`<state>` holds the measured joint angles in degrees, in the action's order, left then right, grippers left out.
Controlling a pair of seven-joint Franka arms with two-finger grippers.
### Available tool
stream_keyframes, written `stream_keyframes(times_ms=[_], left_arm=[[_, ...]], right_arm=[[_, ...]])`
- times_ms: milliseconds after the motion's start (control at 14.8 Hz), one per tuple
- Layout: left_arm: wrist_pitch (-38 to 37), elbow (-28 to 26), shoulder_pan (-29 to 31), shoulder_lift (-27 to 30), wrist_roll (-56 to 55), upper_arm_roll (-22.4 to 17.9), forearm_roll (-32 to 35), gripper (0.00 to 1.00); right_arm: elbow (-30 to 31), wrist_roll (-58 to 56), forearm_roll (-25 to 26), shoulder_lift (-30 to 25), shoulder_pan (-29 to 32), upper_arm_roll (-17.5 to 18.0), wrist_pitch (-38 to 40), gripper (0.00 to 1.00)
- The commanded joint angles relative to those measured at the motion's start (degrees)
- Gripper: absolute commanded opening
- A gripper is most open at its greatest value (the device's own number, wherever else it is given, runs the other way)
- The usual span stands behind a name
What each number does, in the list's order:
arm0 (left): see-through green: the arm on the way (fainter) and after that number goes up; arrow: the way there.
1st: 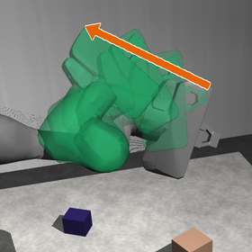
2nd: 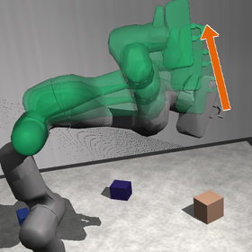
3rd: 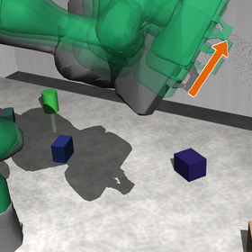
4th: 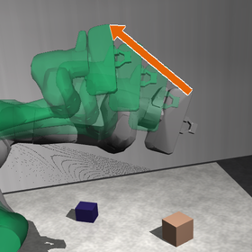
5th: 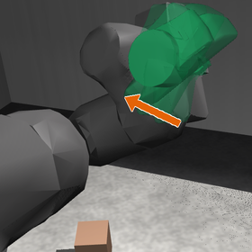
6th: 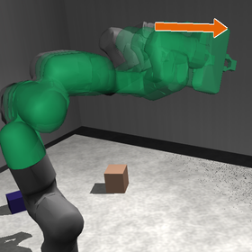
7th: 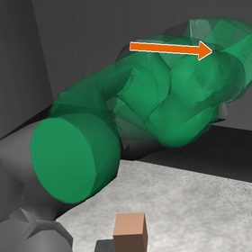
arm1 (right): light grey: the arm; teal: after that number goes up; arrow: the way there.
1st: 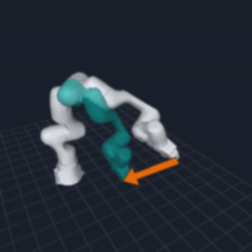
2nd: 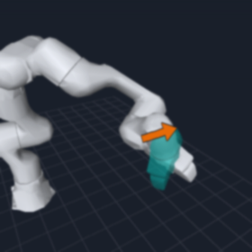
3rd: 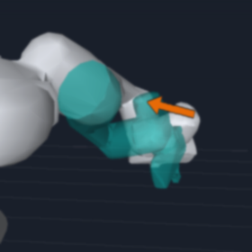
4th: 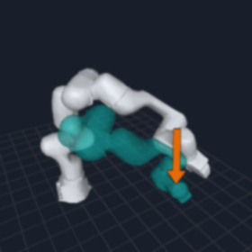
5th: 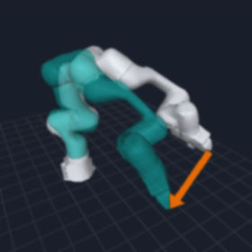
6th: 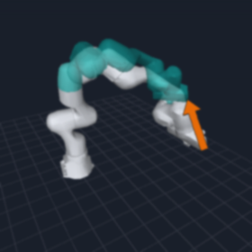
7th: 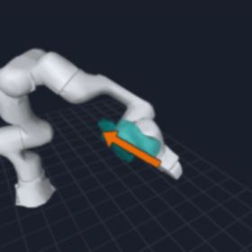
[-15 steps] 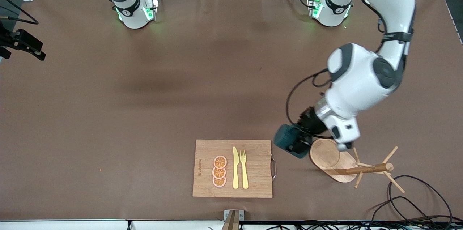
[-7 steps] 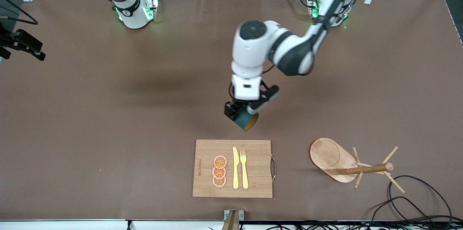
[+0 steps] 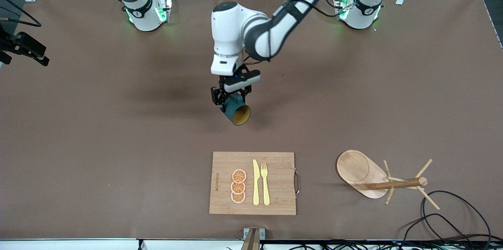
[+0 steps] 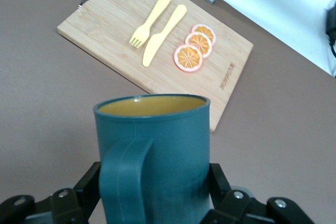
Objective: Transfer cup from left to right arm and place
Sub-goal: 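Carry the teal mug with the left gripper toward the table's middle, then set the teal mug upright on the table and open the left gripper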
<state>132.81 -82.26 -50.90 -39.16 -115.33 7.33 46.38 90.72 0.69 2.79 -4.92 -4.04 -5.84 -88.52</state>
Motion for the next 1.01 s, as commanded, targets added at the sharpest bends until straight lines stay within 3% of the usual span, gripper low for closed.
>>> stream_keyframes(times_ms=[0,607,944], left_arm=[[-0.63,0.44,-3.4,-3.1,-4.71,-0.82,10.35,0.72],[-5.45,0.53,-9.91,-10.58,-14.39,-1.0,37.61,0.72],[-9.76,0.44,-13.52,-13.74,-17.48,-1.18,44.3,0.73]], right_arm=[[1.74,-0.25,0.55,-1.24,0.44,0.3,-0.69,1.0],[1.74,-0.25,0.55,-1.24,0.44,0.21,-0.78,1.0],[1.83,-0.25,0.55,-1.24,0.53,0.21,-0.78,1.0]])
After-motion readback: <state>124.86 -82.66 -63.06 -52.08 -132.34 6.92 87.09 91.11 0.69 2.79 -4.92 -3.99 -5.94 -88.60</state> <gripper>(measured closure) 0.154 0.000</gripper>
